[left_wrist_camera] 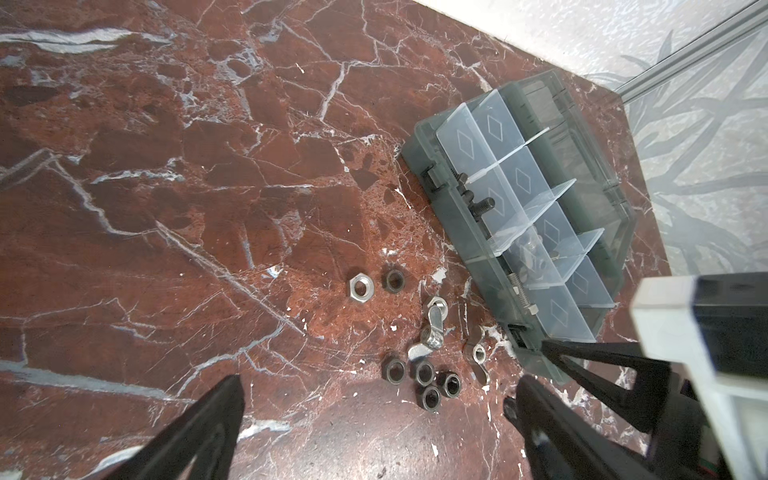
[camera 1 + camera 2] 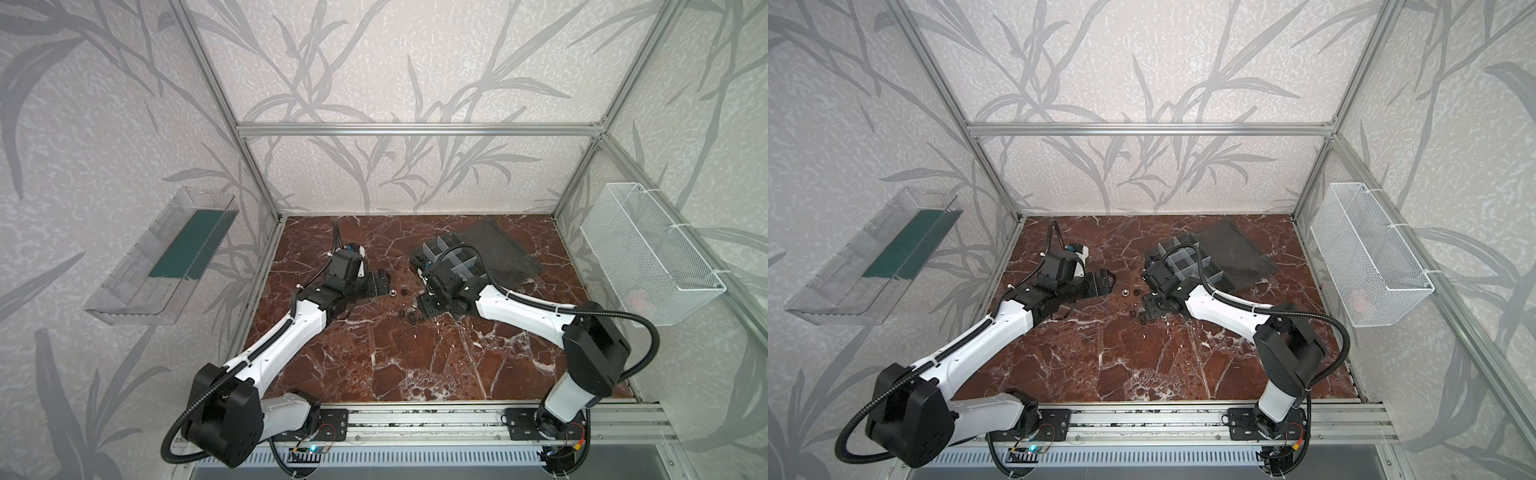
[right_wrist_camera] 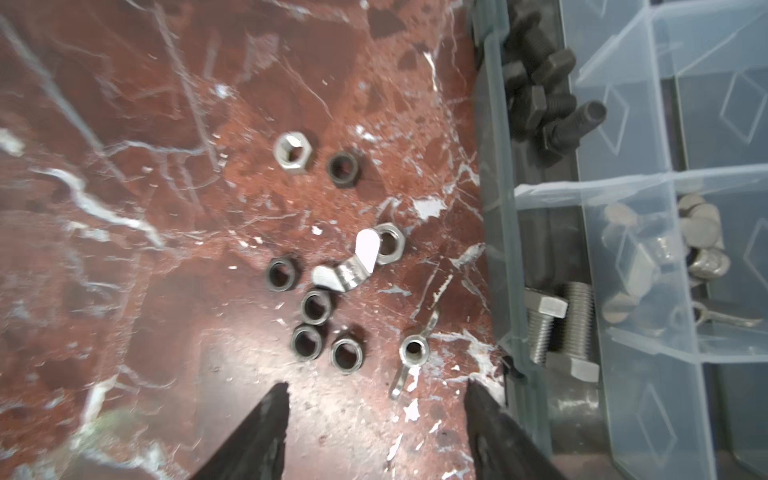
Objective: Sort the screws and nuts into containers
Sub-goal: 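Lower the right gripper onto a silver wing nut and close it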
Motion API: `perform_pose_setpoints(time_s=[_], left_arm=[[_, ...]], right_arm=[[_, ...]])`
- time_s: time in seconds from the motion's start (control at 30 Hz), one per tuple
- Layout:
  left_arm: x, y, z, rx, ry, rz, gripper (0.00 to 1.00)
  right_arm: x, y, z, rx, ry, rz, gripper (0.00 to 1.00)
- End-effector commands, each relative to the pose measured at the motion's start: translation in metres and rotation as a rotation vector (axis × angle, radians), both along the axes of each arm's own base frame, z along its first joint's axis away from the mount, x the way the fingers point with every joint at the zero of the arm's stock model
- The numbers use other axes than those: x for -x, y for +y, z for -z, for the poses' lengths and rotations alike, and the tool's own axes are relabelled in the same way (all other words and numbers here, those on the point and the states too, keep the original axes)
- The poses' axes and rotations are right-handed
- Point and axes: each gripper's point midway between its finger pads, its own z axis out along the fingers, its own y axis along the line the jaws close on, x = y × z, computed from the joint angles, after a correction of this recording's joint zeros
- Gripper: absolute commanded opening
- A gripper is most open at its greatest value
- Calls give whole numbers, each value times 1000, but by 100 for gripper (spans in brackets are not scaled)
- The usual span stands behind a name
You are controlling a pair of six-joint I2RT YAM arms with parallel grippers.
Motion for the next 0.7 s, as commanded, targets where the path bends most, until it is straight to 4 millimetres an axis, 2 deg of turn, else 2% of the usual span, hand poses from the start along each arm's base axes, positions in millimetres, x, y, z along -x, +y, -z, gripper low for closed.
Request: perform_pose_setpoints(time_s=[0.0,0.2,0.4,0.67], left_arm=[[-6,-7,5,97,44,4,99],[-13,-14,17,176,138,26,100],[-18,-15,19,227,143,14,100],[-19,-14,16,253,142,9,100]], right_arm=[[-6,-2,13,53,36,40,56],[-11,-3,40,118,73,60,45],[-12,-16,49,184,82,83,43],[-6,-16,64,179,124,79,36]])
